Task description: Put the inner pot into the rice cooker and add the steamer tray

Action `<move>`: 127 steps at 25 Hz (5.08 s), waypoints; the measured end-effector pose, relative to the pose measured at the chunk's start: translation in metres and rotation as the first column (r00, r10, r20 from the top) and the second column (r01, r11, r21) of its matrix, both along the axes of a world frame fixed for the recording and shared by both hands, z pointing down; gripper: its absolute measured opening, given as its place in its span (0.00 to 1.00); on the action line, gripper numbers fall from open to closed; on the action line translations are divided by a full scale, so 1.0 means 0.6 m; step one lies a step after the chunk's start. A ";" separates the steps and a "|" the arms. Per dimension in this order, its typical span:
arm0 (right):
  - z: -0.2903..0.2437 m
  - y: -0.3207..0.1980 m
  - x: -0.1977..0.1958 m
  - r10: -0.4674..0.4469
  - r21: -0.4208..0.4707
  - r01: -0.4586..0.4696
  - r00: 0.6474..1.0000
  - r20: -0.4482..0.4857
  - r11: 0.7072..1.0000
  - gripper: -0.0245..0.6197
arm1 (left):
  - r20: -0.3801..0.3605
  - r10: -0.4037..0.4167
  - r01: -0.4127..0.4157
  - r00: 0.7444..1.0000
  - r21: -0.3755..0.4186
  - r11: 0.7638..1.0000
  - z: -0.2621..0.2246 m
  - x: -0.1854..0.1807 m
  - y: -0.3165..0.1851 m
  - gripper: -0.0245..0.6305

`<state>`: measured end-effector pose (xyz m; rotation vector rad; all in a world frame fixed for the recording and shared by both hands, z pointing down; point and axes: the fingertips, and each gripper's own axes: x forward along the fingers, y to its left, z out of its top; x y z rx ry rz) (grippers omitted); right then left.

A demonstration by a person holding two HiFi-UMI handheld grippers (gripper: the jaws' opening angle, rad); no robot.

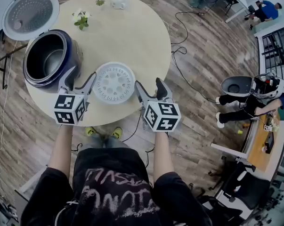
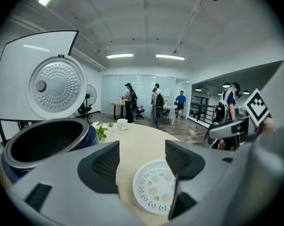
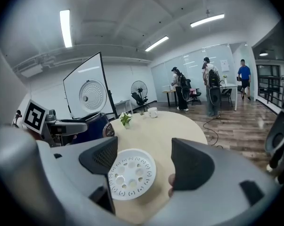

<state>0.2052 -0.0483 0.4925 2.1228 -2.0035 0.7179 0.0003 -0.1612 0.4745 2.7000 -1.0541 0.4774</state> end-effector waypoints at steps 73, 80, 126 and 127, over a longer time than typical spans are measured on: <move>0.194 -0.020 -0.030 0.100 -0.202 -0.086 0.993 0.061 0.976 0.19 | 0.050 -0.086 0.097 0.995 -0.262 0.960 0.204 0.012 -0.006 0.16; 0.103 -0.027 -0.041 0.096 -0.108 -0.090 0.994 0.043 0.990 0.18 | -0.003 -0.099 0.097 0.995 -0.183 0.978 0.111 -0.001 -0.010 0.16; -0.154 -0.391 -0.455 -0.392 0.059 0.396 0.917 -0.072 0.916 0.19 | -0.113 -0.487 0.489 0.866 -0.011 0.872 -0.140 -0.457 -0.213 0.17; -0.149 -0.395 -0.456 -0.388 0.052 0.391 0.919 -0.068 0.919 0.19 | -0.103 -0.485 0.486 0.868 -0.022 0.874 -0.133 -0.458 -0.219 0.17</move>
